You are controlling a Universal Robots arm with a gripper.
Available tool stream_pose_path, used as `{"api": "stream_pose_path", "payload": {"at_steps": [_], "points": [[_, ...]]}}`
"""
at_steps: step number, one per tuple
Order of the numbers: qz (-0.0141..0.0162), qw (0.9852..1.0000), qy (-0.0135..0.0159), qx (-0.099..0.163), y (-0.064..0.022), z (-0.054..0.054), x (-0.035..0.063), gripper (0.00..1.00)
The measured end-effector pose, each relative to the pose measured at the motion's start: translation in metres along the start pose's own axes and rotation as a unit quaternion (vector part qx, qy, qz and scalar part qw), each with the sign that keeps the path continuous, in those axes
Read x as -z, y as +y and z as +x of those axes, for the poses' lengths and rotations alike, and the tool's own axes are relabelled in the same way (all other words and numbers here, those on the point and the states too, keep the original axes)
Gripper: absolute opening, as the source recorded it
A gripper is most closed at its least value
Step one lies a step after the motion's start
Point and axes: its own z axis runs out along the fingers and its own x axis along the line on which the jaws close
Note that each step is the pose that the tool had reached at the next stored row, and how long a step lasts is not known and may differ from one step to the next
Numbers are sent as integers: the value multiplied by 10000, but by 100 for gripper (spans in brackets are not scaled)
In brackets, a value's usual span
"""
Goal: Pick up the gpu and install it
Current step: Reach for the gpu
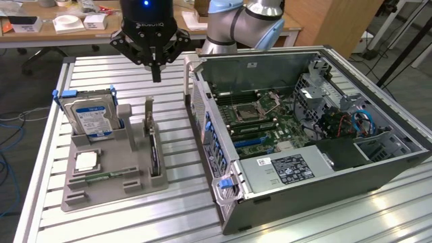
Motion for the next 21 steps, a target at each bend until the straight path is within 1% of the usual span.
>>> {"api": "stream_pose_path", "payload": {"at_steps": [11, 18, 21], "points": [[0, 10000, 0, 0, 0, 1, 0, 11], [1, 10000, 0, 0, -6, 72, 2, 11], [1, 10000, 0, 1, -13, 82, 2, 11]]}}
